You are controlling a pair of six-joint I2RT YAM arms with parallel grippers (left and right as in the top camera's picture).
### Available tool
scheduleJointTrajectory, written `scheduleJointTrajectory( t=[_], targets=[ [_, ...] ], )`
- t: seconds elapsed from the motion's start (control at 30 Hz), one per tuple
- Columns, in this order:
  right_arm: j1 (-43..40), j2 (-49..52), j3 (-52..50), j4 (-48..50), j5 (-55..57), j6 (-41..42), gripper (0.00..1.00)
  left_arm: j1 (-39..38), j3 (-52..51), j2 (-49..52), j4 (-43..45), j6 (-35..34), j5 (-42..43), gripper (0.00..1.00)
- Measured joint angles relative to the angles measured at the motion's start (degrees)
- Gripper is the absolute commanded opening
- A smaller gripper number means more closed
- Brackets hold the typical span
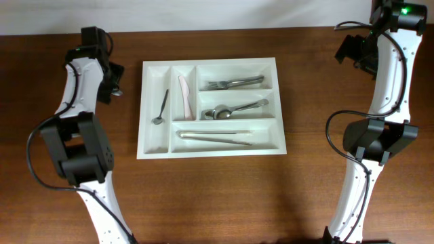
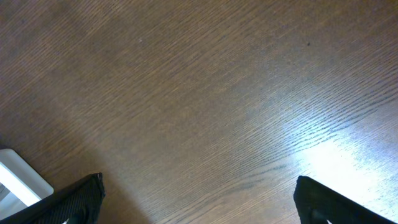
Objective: Pack container
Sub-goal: 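Lower the left gripper onto the remaining spoon on the table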
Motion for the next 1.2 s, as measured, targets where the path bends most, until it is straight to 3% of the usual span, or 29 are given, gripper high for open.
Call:
scheduleJointTrajectory(
  t=[0.37,0.63,0.7,0.77,0.9,0.97,1.03,1.2],
  targets=[
    [0.0,0.0,0.0,0.0,0.0,0.0,0.99,0.0,0.0,2.7,7.4,-3.8,-1.2,0.79],
    [0.0,0.0,0.0,0.0,0.0,0.0,0.99,0.3,0.4,5.2,8.4,-4.2,-1.8,0.71],
    [0.0,0.0,0.0,0.0,0.0,0.0,0.99,0.6,0.7,5.5,8.3,-4.2,-1.9,0.65],
    [0.0,0.0,0.0,0.0,0.0,0.0,0.99,1.0,0.9,5.7,8.2,-4.4,-1.9,0.52],
    [0.0,0.0,0.0,0.0,0.0,0.0,0.99,2.3,1.1,6.2,8.1,-4.8,-1.7,0.19],
    [0.0,0.0,0.0,0.0,0.0,0.0,0.99,2.9,1.2,6.4,8.1,-4.9,-1.7,0.08],
    [0.0,0.0,0.0,0.0,0.0,0.0,0.99,3.4,1.3,6.5,8.2,-4.6,-1.6,0.03],
    [0.0,0.0,0.0,0.0,0.0,0.0,0.99,3.7,1.4,6.5,7.8,-4.9,-1.3,0.02]
  ],
)
